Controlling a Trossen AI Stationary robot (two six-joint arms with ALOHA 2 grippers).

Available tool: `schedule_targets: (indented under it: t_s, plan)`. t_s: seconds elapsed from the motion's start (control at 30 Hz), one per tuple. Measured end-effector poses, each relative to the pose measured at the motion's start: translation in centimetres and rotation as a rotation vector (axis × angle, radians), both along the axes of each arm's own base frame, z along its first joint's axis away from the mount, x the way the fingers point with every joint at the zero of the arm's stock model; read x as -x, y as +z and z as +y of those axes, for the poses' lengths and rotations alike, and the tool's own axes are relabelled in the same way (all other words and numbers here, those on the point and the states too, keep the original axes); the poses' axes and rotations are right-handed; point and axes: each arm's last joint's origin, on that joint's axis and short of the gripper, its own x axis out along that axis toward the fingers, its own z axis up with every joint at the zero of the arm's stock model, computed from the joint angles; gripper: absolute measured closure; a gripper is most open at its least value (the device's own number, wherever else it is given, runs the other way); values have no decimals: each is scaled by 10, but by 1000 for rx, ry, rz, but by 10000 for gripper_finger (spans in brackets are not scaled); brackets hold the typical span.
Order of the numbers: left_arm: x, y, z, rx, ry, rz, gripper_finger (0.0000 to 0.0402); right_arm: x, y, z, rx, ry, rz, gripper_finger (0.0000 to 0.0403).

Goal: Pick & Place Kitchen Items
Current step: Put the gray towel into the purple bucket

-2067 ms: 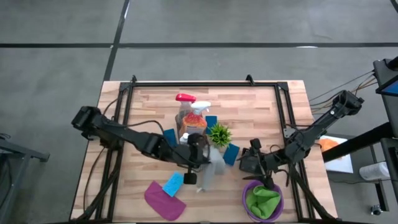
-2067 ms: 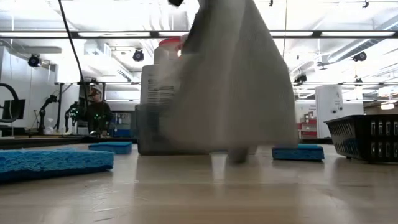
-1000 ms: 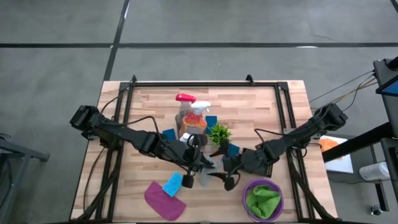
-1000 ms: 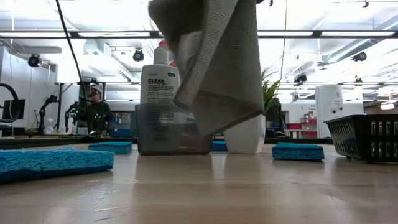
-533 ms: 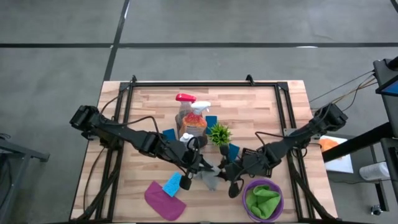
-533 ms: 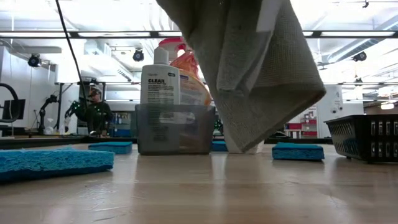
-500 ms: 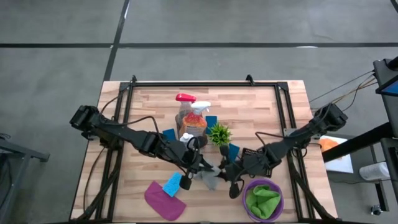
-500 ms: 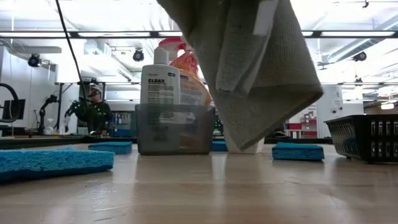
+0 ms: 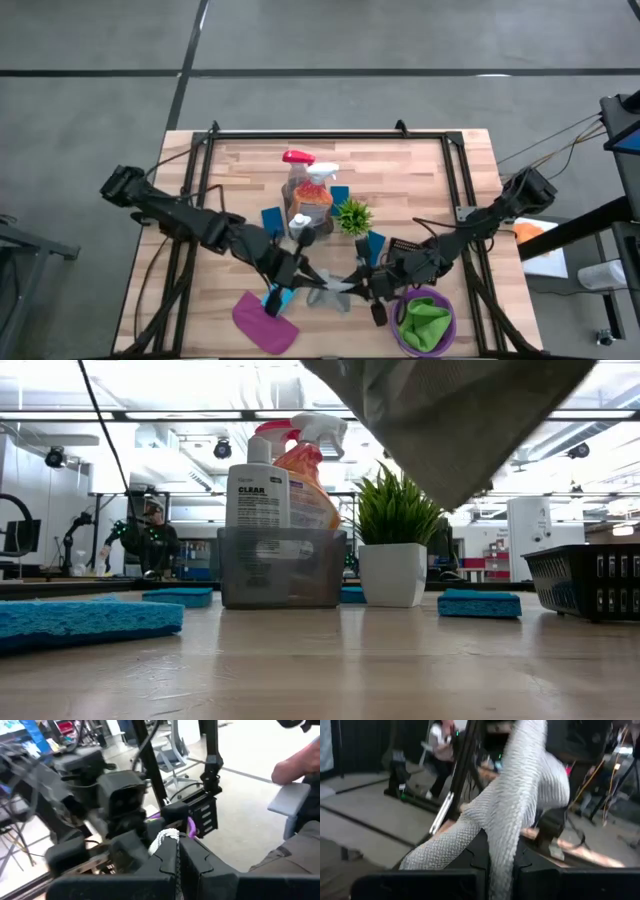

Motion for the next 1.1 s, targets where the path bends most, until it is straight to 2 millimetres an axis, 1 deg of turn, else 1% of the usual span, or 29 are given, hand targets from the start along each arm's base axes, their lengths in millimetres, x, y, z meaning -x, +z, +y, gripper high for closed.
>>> schedule_targets:
  t_s: [0.13,0.2,0.33,0.43,0.53,0.63,0.73,0.8,0.93,1.1]
  plan:
    - [15,-1,3,8,-8,-15,397,3,-4,-1,-10,27,-97,385]
    - [20,-9,7,23,0,-31,397,6,-7,-3,-20,38,-133,385]
    - [34,-26,16,52,50,-77,397,9,-12,-4,-21,47,-152,385]
    - [47,-35,27,90,74,-91,397,9,-12,-5,-26,38,-159,385]
    - [55,-45,34,135,90,-88,397,8,-11,-5,-24,35,-159,385]
    - [57,-54,36,170,103,-78,397,7,-11,-6,-19,36,-157,385]
    - [56,-62,36,161,109,-56,397,7,-12,-7,-15,42,-154,385]
    - [54,-70,35,149,110,-32,397,7,-13,-6,-12,46,-148,385]
    - [51,-77,34,146,114,-14,397,7,-13,-6,-10,52,-146,385]
    - [45,-91,31,162,132,60,397,7,-15,-6,-2,53,-134,385]
